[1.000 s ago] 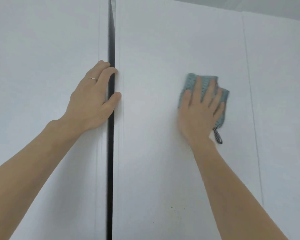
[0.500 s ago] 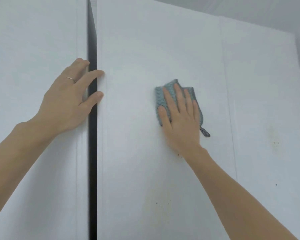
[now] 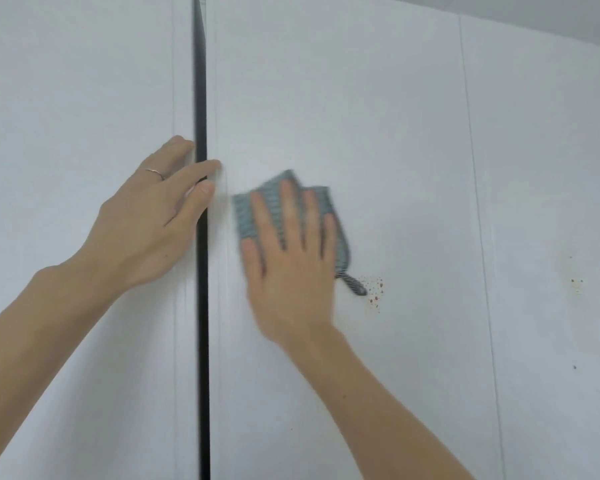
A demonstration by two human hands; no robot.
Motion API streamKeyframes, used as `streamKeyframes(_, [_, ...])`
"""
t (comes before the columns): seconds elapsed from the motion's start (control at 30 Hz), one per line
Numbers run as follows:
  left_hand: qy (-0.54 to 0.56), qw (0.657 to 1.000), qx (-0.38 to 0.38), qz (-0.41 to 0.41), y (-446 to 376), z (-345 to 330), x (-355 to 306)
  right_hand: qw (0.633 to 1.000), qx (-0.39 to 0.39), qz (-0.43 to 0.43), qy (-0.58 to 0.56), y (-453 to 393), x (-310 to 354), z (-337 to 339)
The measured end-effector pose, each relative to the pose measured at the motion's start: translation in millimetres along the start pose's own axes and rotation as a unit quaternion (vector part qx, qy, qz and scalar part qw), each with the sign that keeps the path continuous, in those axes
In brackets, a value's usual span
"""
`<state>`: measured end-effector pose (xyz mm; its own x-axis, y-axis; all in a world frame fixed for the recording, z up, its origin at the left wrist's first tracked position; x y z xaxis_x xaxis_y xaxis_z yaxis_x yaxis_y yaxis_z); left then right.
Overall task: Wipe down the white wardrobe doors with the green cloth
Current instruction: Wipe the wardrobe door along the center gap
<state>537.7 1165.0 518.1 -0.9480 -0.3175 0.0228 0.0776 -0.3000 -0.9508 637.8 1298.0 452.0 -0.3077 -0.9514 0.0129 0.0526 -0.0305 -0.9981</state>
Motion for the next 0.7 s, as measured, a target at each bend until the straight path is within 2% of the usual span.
streamKeyframes(0.1, [-0.001, 1.000, -0.011, 0.001, 10.5, -2.7, -1.5, 0.993, 0.049, 0.103, -0.009, 19.8, 24.6, -6.5])
streamKeyframes(0.2, [-0.032, 0.999, -0.030, -0.004, 20.9, -5.7, -4.8, 0.987, 0.066, 0.147, 0.005, 23.7, 2.2, 1.6])
streamKeyframes(0.3, [-0.053, 0.998, -0.043, 0.001, 23.9, -8.6, -5.7, 0.996, 0.051, 0.070, 0.007, 20.6, -55.7, 18.7])
streamKeyframes(0.4, [-0.062, 0.997, -0.046, -0.005, 23.9, -15.2, -3.7, 0.995, 0.019, -0.099, -0.010, 35.0, -142.7, 43.7])
streamKeyframes(0.5, [-0.059, 0.998, -0.038, 0.001, 23.7, -20.5, 2.0, 0.971, -0.036, -0.237, -0.023, 53.1, -200.1, 63.4])
streamKeyframes(0.6, [-0.048, 0.998, -0.031, 0.017, 26.2, -17.2, -0.6, 0.942, -0.081, -0.325, -0.025, 57.0, -198.6, 60.0])
streamKeyframes(0.67, [-0.048, 0.998, -0.027, 0.021, 27.0, -15.2, -2.8, 0.946, -0.088, -0.313, -0.008, 49.6, -163.4, 49.6])
streamKeyframes(0.7, [-0.047, 0.998, -0.022, 0.020, 26.7, -13.8, -2.1, 0.959, -0.079, -0.271, 0.001, 43.2, -134.3, 40.1])
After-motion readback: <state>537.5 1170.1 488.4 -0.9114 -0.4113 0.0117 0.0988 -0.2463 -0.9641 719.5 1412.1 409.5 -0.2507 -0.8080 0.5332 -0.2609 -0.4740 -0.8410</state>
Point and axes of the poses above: each hand's wrist, its own y-axis away from the middle knuckle, its own z-axis out of the back of the hand, x = y × z, the point moved 10 cm from there along -y, towards the middle knuckle, and after that the axes turned 8 degrees about -y, right-handed, at the moved point
